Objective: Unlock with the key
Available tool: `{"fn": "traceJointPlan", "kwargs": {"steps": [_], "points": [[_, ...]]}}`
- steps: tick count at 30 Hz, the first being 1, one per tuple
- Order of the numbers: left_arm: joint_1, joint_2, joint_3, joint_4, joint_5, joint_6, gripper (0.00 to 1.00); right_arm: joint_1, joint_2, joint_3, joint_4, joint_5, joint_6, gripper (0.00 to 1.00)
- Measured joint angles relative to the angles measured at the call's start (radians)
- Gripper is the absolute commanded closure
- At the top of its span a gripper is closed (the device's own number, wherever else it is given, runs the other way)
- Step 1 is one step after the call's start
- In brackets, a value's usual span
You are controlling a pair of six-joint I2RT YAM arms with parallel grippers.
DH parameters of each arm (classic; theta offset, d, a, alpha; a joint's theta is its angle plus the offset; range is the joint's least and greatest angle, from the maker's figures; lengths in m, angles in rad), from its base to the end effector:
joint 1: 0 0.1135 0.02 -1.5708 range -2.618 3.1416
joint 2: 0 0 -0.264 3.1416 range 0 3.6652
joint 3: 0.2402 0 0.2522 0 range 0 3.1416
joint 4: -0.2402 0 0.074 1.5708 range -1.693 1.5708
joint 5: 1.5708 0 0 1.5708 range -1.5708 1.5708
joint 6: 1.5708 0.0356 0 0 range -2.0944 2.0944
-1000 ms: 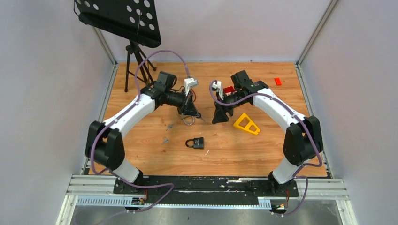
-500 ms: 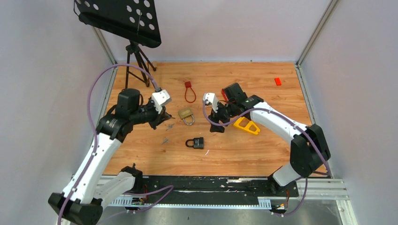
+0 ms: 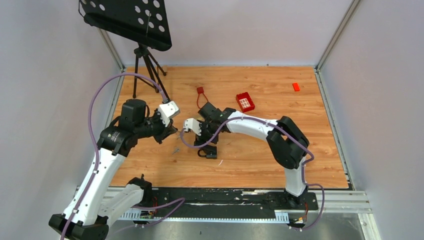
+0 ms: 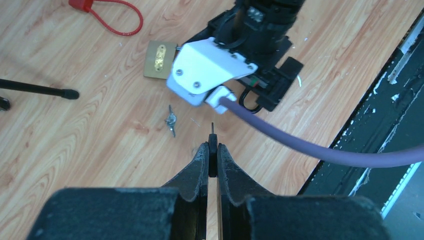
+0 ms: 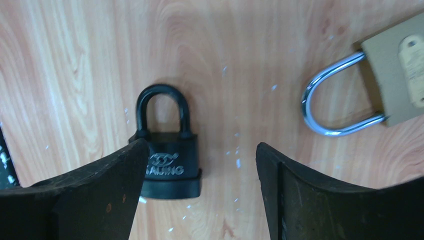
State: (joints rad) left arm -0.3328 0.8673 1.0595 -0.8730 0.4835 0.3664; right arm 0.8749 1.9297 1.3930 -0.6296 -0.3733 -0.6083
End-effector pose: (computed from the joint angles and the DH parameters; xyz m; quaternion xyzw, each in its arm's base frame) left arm 0.1460 -0.0680 0.3541 0.3970 0.7881 -0.2090 0.4215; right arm 0.2440 0.3123 0.1885 -0.6777 0.6846 0.2064 0.1715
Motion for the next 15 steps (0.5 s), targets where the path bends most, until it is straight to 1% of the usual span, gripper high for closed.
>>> {"fn": "traceJointPlan", "kwargs": {"steps": [5,7,15], "points": [[0.001,-0.001,0.010,-0.014,0.003,0.002,1.00,0.001,0.076,0.110,-0.009,0.013,0.000,0.25],[0.001,-0.001,0.011,-0.014,0.005,0.002,1.00,0.001,0.089,0.129,-0.009,0.019,-0.001,0.25],[0.003,0.000,0.027,-0.024,0.004,0.002,1.00,0.013,0.126,0.138,-0.024,0.050,-0.019,0.26]]}}
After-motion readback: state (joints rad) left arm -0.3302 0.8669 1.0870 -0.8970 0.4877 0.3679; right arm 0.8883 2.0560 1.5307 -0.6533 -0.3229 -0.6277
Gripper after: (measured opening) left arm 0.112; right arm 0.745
